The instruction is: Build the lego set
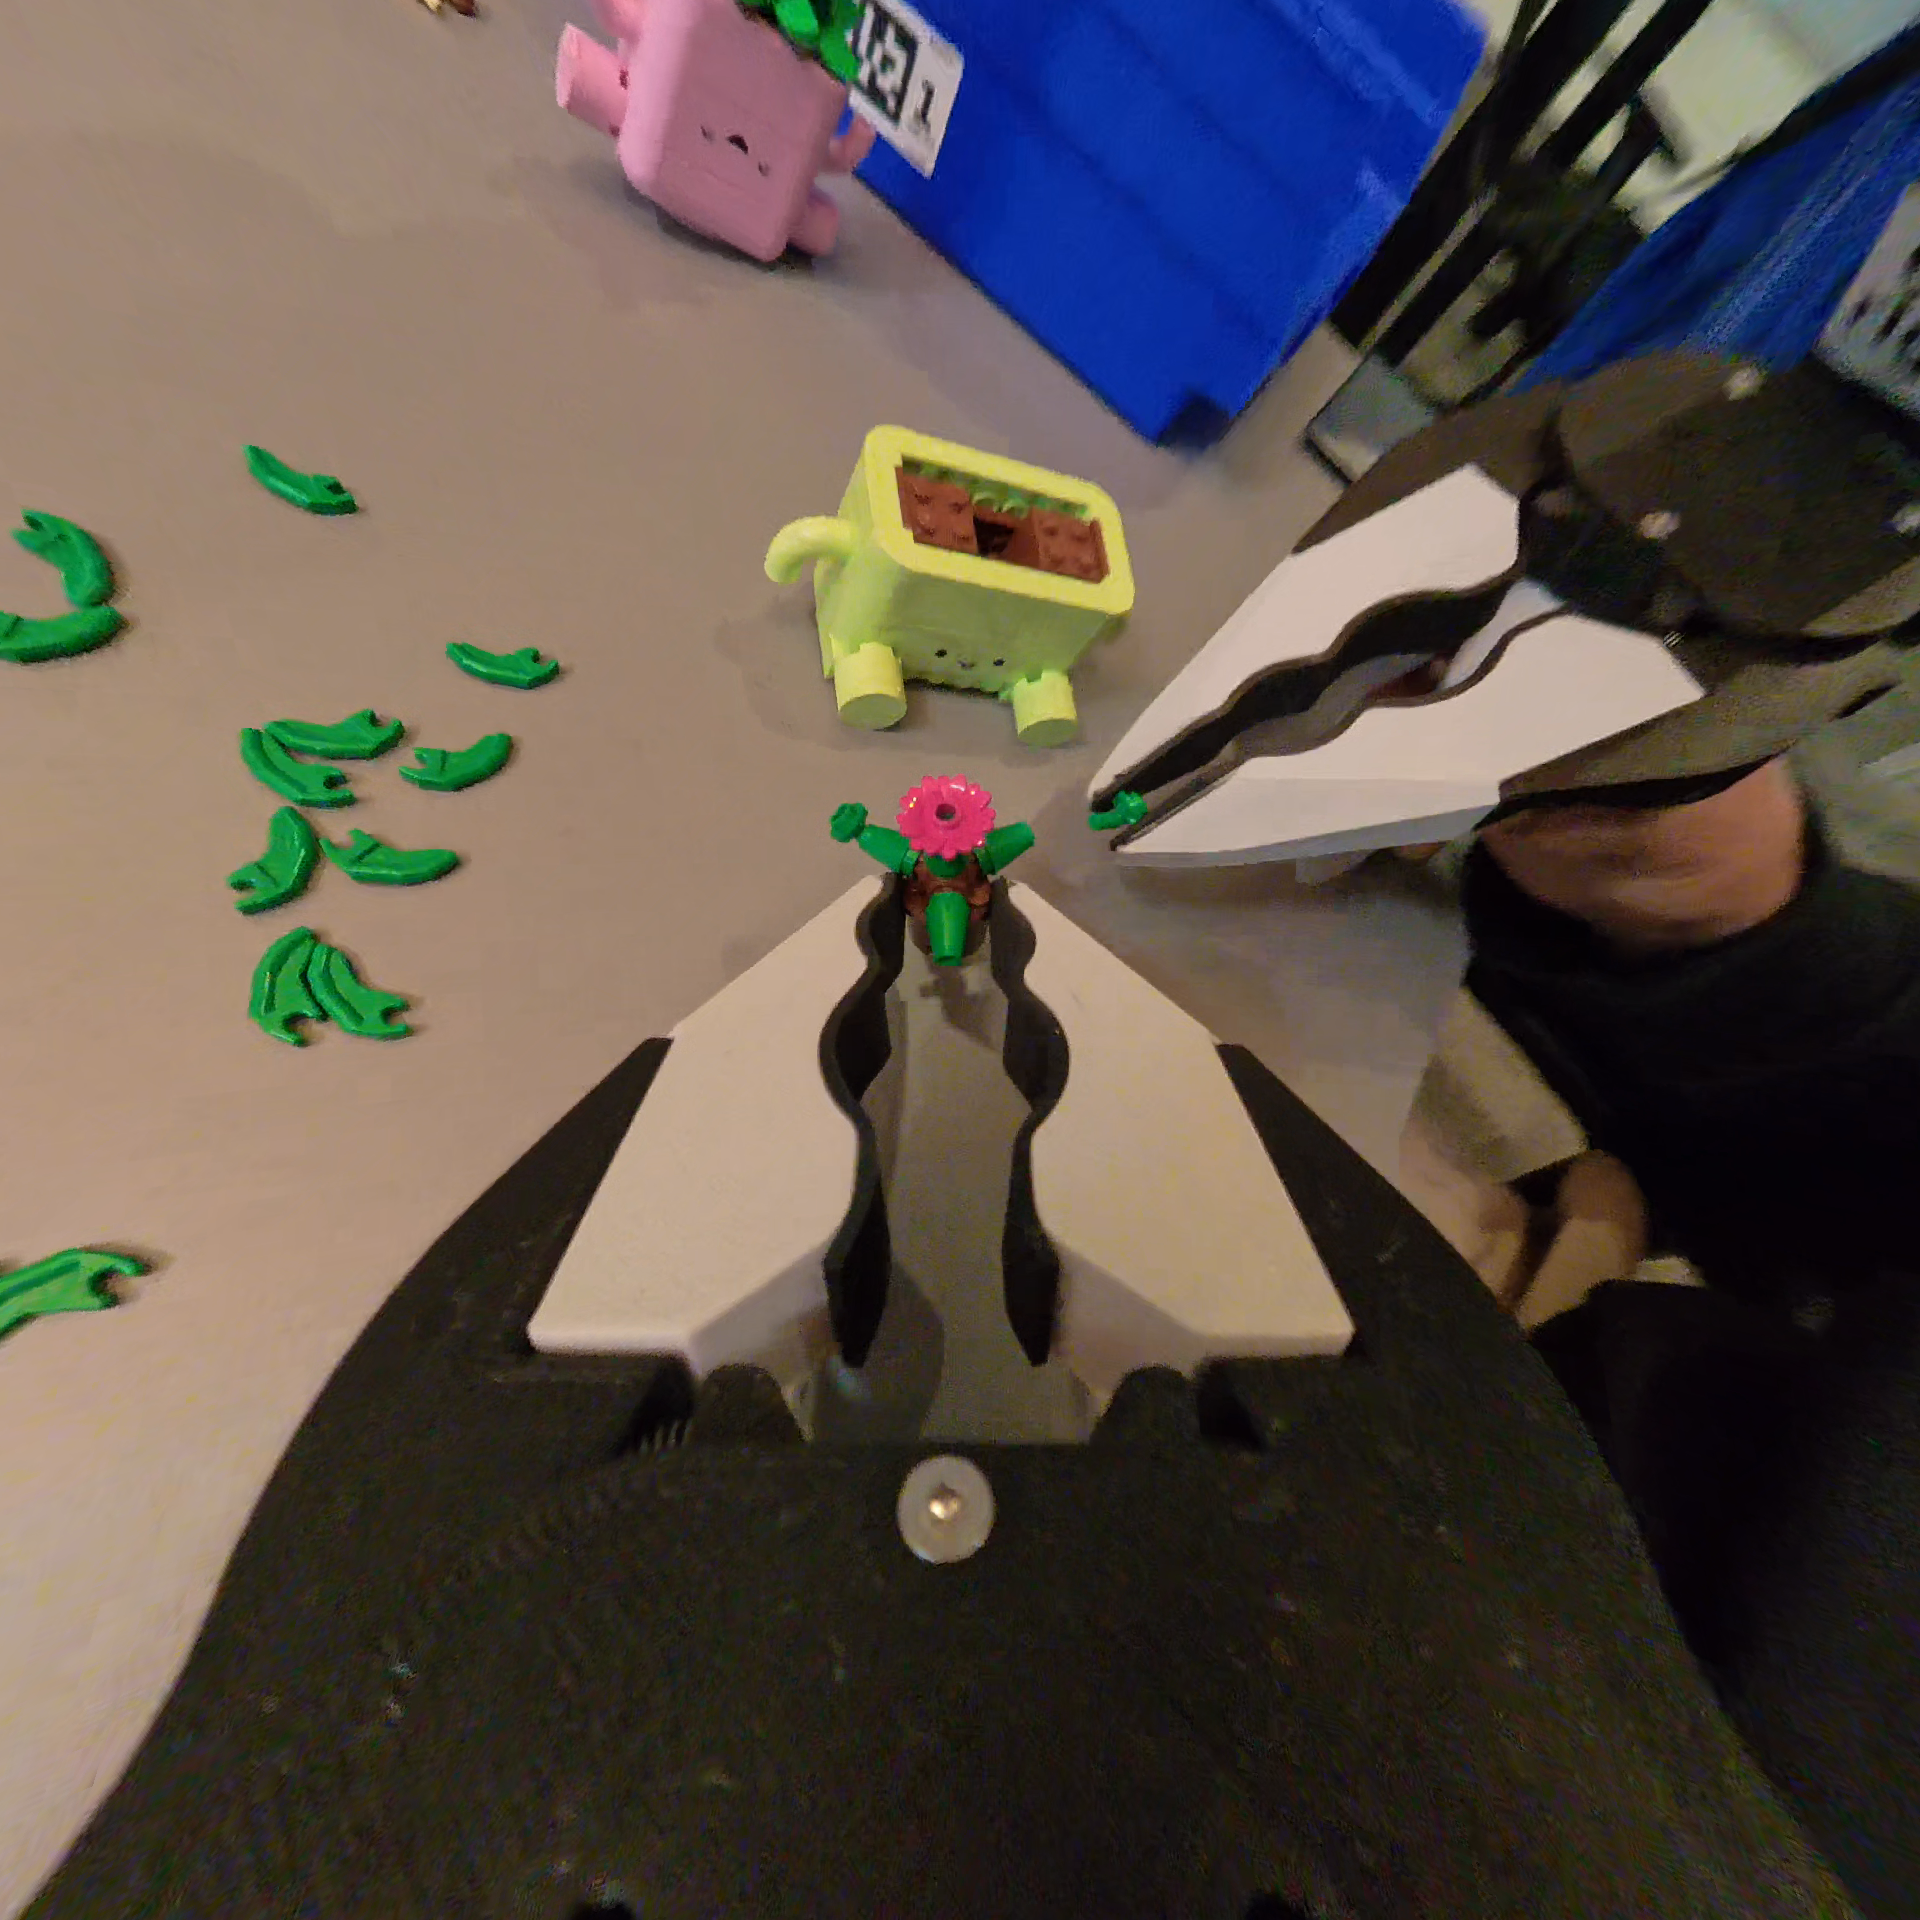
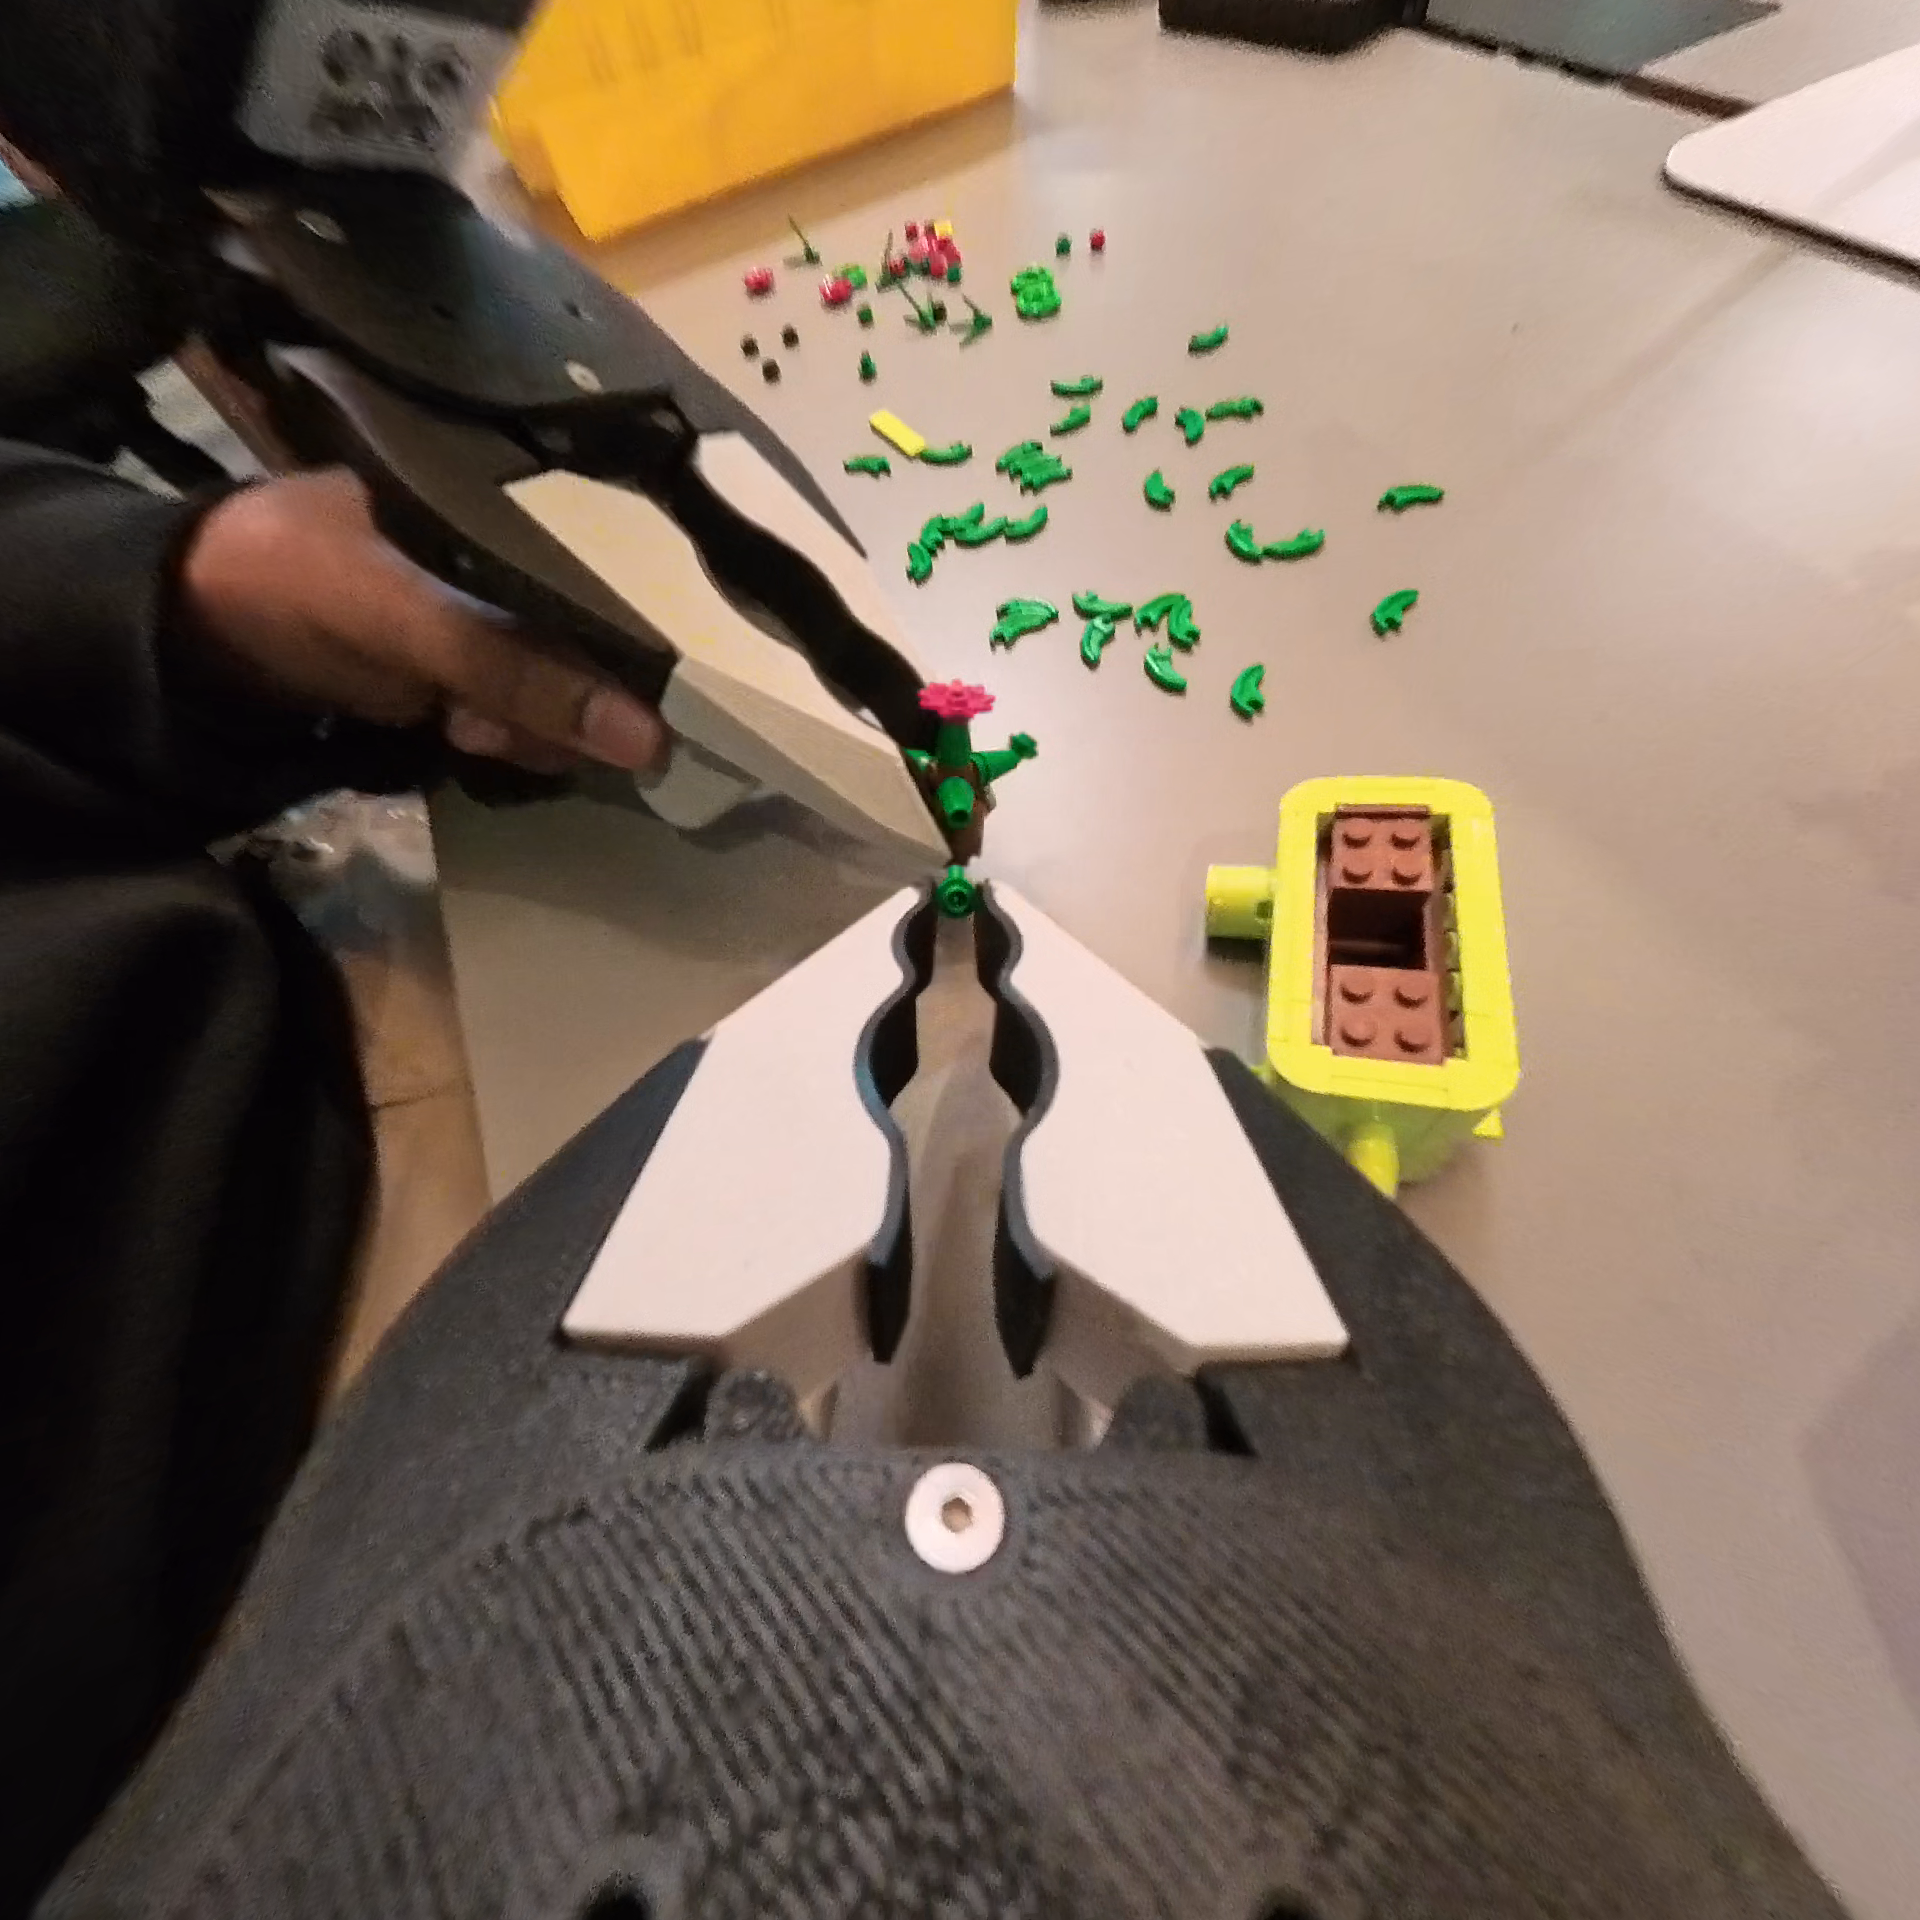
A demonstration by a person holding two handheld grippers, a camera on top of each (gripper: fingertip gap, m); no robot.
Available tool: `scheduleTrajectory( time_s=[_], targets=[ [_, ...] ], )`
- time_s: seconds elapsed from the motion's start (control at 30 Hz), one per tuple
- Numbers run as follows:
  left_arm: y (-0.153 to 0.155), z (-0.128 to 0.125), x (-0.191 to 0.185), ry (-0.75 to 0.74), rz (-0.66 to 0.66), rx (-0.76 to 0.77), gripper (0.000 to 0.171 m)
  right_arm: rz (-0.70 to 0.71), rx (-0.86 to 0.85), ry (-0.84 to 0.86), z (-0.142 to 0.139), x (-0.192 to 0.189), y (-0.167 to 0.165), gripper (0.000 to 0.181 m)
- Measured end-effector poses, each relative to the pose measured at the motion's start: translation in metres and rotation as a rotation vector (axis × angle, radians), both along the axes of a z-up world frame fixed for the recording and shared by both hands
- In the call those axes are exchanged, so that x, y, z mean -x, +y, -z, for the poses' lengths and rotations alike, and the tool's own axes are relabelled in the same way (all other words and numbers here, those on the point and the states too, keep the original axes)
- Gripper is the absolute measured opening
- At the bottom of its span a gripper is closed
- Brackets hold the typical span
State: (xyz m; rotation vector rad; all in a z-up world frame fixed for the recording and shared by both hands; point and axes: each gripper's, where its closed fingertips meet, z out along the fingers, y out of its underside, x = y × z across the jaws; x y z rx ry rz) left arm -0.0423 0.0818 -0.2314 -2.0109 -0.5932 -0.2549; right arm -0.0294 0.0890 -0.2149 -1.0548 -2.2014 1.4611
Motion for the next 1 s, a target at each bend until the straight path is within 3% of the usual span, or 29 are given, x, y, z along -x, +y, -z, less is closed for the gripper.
scheduleTrajectory(
  time_s=[0.13, 0.33, 0.63, 1.0],
  targets=[
    [-0.001, -0.009, -0.004, -0.142, 0.032, -0.119, 0.013, 0.007, 0.051, 0.016, -0.008, 0.001, -0.005, 0.005],
    [-0.004, -0.018, -0.009, -0.230, 0.067, -0.218, 0.012, 0.011, 0.054, 0.042, -0.014, 0.002, -0.009, 0.004],
    [-0.002, -0.017, -0.013, -0.203, 0.088, -0.194, 0.012, -0.004, 0.050, 0.040, -0.016, -0.002, -0.012, 0.005],
    [-0.002, -0.008, -0.013, 0.024, 0.068, -0.043, 0.011, -0.001, -0.090, 0.074, -0.007, -0.003, -0.010, 0.005]
  ],
)
